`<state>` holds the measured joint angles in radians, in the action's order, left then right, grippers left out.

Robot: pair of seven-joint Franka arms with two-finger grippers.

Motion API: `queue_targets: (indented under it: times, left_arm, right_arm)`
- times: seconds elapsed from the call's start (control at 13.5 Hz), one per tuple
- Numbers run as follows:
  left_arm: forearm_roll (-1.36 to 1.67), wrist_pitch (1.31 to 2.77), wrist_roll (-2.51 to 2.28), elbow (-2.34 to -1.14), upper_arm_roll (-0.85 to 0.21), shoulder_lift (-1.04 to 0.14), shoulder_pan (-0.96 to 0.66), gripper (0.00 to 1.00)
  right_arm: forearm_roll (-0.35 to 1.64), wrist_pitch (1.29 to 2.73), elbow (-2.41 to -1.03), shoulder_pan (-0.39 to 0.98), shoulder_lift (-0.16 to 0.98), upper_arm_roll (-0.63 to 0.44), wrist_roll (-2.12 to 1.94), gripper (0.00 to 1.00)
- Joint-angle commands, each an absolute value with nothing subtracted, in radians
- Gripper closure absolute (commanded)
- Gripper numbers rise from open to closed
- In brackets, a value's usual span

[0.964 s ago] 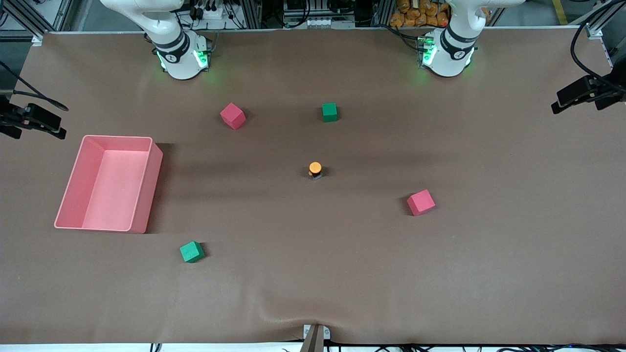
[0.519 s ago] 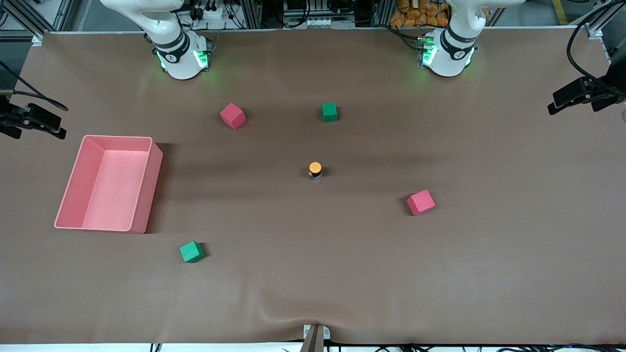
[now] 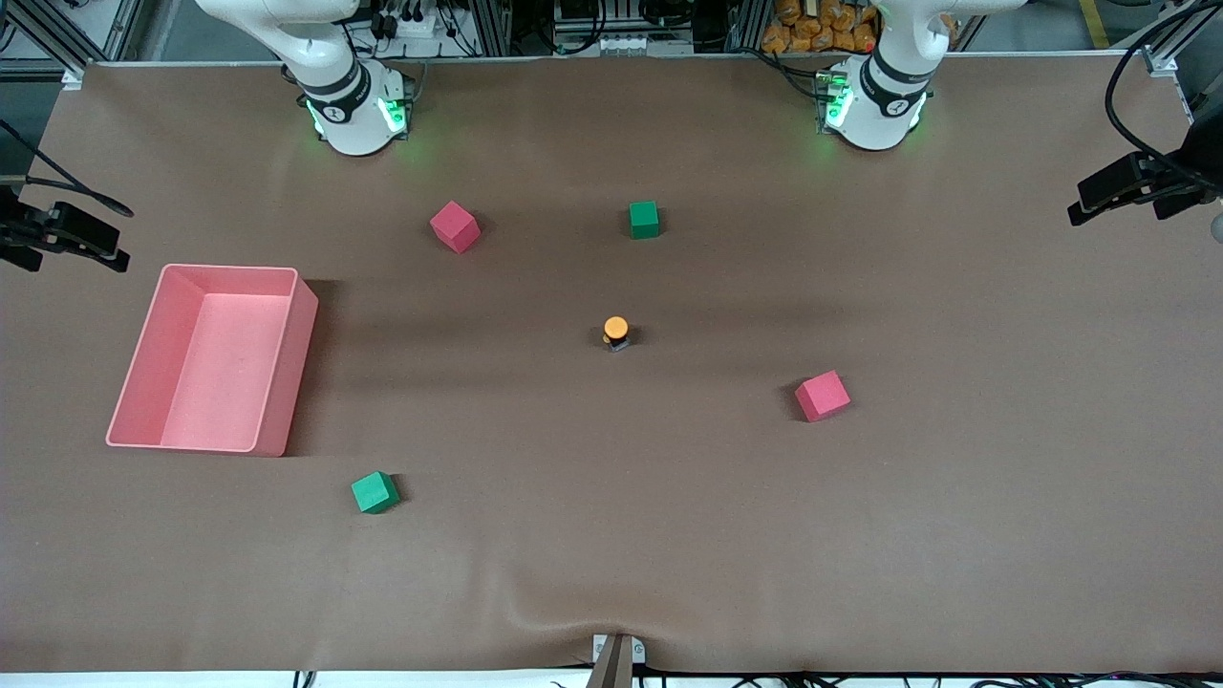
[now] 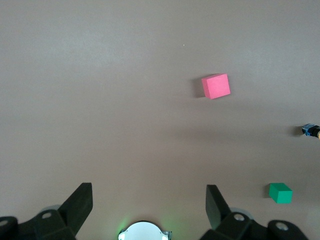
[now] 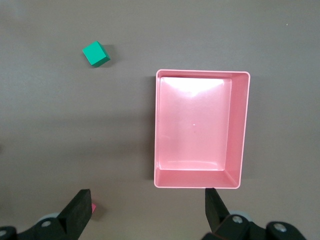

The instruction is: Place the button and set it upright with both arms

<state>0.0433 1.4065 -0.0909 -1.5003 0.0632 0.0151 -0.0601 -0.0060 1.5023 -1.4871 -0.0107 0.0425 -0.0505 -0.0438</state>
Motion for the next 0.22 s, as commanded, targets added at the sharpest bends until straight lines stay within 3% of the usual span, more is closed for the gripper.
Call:
queue_targets:
  times: [0.0,0.15]
  left_arm:
    - [0.037,1.411,-0.069,-1.496,0.063,0.009,-0.061,0.00]
    - [0.038,1.411,-0.075,-1.496,0.063,0.011,-0.063,0.00]
  right_arm:
    - [-0.002,1.497,-1.499,-0.018,0.026,-0.044,-0.029,0.00]
    - [-0.002,1.497,-1.497,-0.018,0.026,-0.044,-0.029,0.00]
